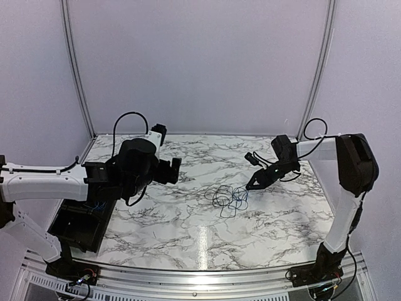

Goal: Untangle the cables

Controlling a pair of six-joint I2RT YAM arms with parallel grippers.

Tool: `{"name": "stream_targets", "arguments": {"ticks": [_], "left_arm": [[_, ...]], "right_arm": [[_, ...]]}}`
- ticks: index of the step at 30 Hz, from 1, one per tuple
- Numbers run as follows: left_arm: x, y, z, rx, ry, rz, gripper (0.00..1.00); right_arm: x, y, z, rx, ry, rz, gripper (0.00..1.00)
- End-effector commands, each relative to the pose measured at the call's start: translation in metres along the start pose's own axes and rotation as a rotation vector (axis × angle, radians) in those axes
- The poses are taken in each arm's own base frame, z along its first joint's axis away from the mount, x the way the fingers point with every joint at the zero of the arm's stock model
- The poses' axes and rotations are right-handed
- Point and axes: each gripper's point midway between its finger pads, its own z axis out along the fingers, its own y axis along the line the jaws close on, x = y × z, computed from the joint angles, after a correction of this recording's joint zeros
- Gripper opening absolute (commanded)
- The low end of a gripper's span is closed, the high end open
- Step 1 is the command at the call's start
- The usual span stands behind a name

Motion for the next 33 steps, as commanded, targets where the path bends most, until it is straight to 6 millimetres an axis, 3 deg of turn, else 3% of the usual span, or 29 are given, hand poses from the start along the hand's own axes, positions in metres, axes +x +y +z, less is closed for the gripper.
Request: {"name": "stream_targets", "arguments": {"ticks": [1, 4, 8, 13, 16, 20, 24, 27, 30, 33], "left_arm": [[0.0, -0.099, -0.042, 0.471, -0.02, 0.131, 0.99], [0.015, -0.115, -0.046, 0.474, -0.02, 0.2, 0.99], [0.038, -0.127, -0.035, 0.486, 0.041, 0.15, 0.99], [0.046, -0.148, -0.033, 0.532, 0.032, 0.097, 0.99], [0.05, -0.164, -0.037, 0.561, 0.016, 0.113, 0.99], [0.048, -0.145, -0.018, 0.345, -0.006, 0.115, 0.99], [0.057, -0.156, -0.017, 0.252, -0.039, 0.313, 0.99], [0.044, -0.175, -0.029, 0.348, -0.139, 0.233, 0.99], [0.025, -0.168, -0.042, 0.407, -0.249, -0.026, 0.99], [0.012, -0.186, -0.051, 0.506, -0.304, -0.006, 0.95]], "right_arm": [[-0.016, 0.018, 0.001, -0.098, -0.026, -0.011, 0.37], [-0.02, 0.024, 0.001, -0.109, -0.034, -0.033, 0.28], [-0.027, 0.035, -0.003, -0.106, -0.054, -0.087, 0.1], [-0.04, 0.05, -0.016, -0.058, -0.092, -0.184, 0.05], [-0.053, 0.065, -0.035, -0.032, -0.14, -0.246, 0.03], [-0.07, 0.095, -0.069, -0.036, -0.201, -0.325, 0.0], [-0.085, 0.122, -0.104, 0.0, -0.256, -0.418, 0.0], [-0.094, 0.14, -0.128, 0.021, -0.293, -0.469, 0.0], [-0.1, 0.158, -0.149, 0.03, -0.327, -0.505, 0.0], [-0.103, 0.173, -0.163, 0.036, -0.361, -0.534, 0.0]]}}
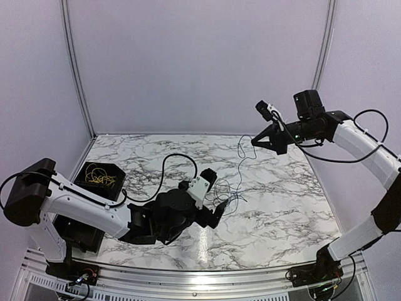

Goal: Untangle the cables

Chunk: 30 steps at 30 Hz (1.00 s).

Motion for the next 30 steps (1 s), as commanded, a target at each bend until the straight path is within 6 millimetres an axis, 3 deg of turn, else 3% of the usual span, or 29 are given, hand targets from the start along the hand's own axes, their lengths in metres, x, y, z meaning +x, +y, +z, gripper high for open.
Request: {"name": "stream_targets", "arguments": {"ticks": [1, 6, 14, 16, 23, 26, 30], "left_arm": [[-0.065, -0.016, -0.006, 0.106, -0.235, -0.118, 0.92], [-0.093, -0.026, 0.002, 0.127, -0.302, -0.165, 0.87], [-0.117, 0.0, 0.032, -0.1, -0.365, -0.347, 0.72], [-0.115, 0.011, 0.039, -0.146, -0.368, -0.388, 0.58], [-0.101, 0.047, 0.087, -0.22, -0.371, -0.485, 0.48], [-0.093, 0.049, 0.112, -0.19, -0.367, -0.497, 0.46], [-0.07, 0.036, 0.138, -0.169, -0.332, -0.454, 0.45]], "right_arm": [[-0.019, 0.019, -0.017, 0.004, -0.025, -0.047, 0.0], [-0.02, 0.025, -0.014, -0.004, -0.027, -0.04, 0.0], [-0.026, 0.043, -0.011, -0.089, -0.062, -0.014, 0.0], [-0.028, 0.047, -0.013, -0.102, -0.072, -0.014, 0.0], [-0.035, 0.07, -0.023, -0.185, -0.097, -0.032, 0.0], [-0.049, 0.086, -0.037, -0.237, -0.134, -0.064, 0.0], [-0.083, 0.105, -0.064, -0.288, -0.204, -0.129, 0.0]]}}
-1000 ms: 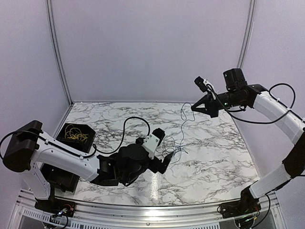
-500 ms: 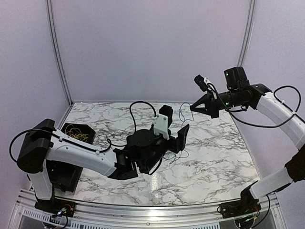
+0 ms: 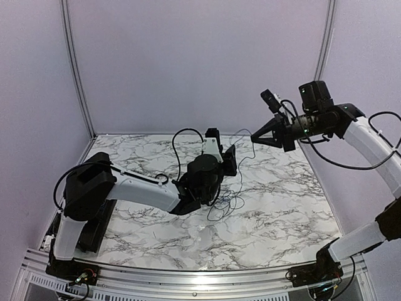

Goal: Untangle the cables

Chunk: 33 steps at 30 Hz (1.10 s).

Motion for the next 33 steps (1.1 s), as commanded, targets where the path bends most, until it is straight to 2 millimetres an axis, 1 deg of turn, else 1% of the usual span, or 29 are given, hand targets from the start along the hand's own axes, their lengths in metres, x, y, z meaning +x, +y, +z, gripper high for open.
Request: {"name": "stream_targets", "arguments": {"ticks": [1, 5, 7, 9, 11, 13, 16, 18, 19, 21, 24, 27, 29, 30, 33], "left_arm": [[0.033, -0.012, 0.009, 0.057, 0.036, -0.008, 0.45], [0.071, -0.006, 0.003, 0.068, 0.103, -0.045, 0.45], [0.09, -0.006, -0.004, 0.079, 0.14, -0.051, 0.45], [0.105, -0.01, -0.015, 0.097, 0.172, -0.036, 0.45], [0.118, -0.011, -0.022, 0.103, 0.195, -0.012, 0.45], [0.128, -0.007, -0.028, 0.101, 0.218, 0.005, 0.45], [0.135, 0.0, -0.035, 0.094, 0.24, 0.012, 0.45], [0.133, 0.008, -0.04, 0.079, 0.242, 0.031, 0.46], [0.128, 0.011, -0.043, 0.073, 0.238, 0.046, 0.48], [0.114, 0.018, -0.049, 0.064, 0.229, 0.083, 0.52], [0.086, 0.027, -0.061, 0.068, 0.209, 0.138, 0.61], [0.055, 0.039, -0.077, 0.061, 0.19, 0.168, 0.69], [0.04, 0.05, -0.088, 0.048, 0.182, 0.162, 0.72], [0.032, 0.055, -0.095, 0.053, 0.183, 0.152, 0.73], [0.019, 0.062, -0.109, 0.078, 0.192, 0.164, 0.75]], "right_arm": [[-0.062, 0.046, -0.032, -0.089, -0.125, -0.142, 0.0], [-0.108, 0.06, -0.054, -0.079, -0.214, -0.212, 0.0], [-0.129, 0.069, -0.066, -0.081, -0.25, -0.258, 0.0], [-0.145, 0.073, -0.074, -0.067, -0.28, -0.299, 0.0], [-0.156, 0.075, -0.079, -0.051, -0.3, -0.327, 0.0], [-0.164, 0.077, -0.084, -0.041, -0.316, -0.351, 0.0], [-0.169, 0.077, -0.086, -0.038, -0.324, -0.361, 0.0], [-0.167, 0.074, -0.083, -0.035, -0.317, -0.354, 0.0], [-0.164, 0.072, -0.081, -0.031, -0.312, -0.35, 0.0], [-0.155, 0.064, -0.076, -0.013, -0.296, -0.334, 0.0], [-0.14, 0.053, -0.068, 0.025, -0.279, -0.321, 0.0], [-0.122, 0.043, -0.06, 0.06, -0.264, -0.316, 0.0], [-0.108, 0.035, -0.051, 0.061, -0.237, -0.296, 0.0], [-0.097, 0.029, -0.044, 0.059, -0.218, -0.276, 0.0], [-0.076, 0.016, -0.03, 0.062, -0.189, -0.251, 0.0]]}}
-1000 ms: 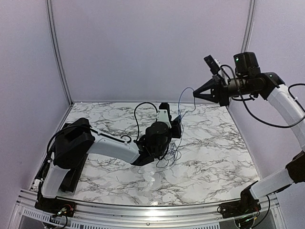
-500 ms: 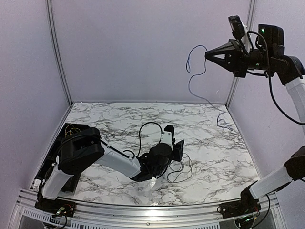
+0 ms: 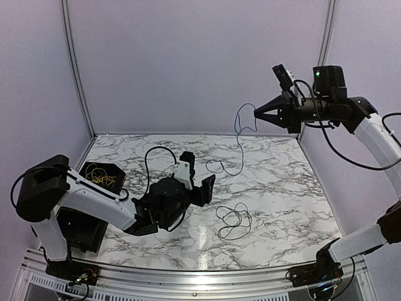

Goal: Untangle the cables

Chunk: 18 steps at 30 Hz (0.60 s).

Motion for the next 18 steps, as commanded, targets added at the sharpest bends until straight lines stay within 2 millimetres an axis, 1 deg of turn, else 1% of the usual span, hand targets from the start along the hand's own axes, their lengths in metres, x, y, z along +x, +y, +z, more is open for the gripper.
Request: {"name": "stream_targets", "arguments": {"ticks": [1, 6, 9, 11, 14, 16, 18], "left_arm": [[-0.019, 0.014, -0.022, 0.006, -0.015, 0.025, 0.76], [-0.016, 0.026, -0.038, 0.009, 0.017, 0.039, 0.76], [-0.01, 0.03, -0.044, 0.016, 0.032, 0.036, 0.77], [-0.007, 0.028, -0.045, 0.04, 0.044, 0.041, 0.77], [-0.002, 0.011, -0.045, 0.133, 0.069, 0.07, 0.76], [0.0, -0.008, -0.045, 0.231, 0.081, 0.122, 0.74], [-0.004, -0.024, -0.041, 0.288, 0.077, 0.145, 0.73]], "right_arm": [[0.018, -0.008, 0.008, 0.034, 0.01, -0.043, 0.0], [0.056, -0.022, 0.025, 0.037, 0.044, 0.009, 0.0], [0.07, -0.031, 0.036, 0.02, 0.045, 0.051, 0.0], [0.076, -0.035, 0.043, -0.004, 0.044, 0.079, 0.0], [0.086, -0.041, 0.054, -0.049, 0.047, 0.127, 0.0], [0.088, -0.042, 0.058, -0.077, 0.044, 0.153, 0.0], [0.089, -0.043, 0.062, -0.101, 0.04, 0.167, 0.0]]}}
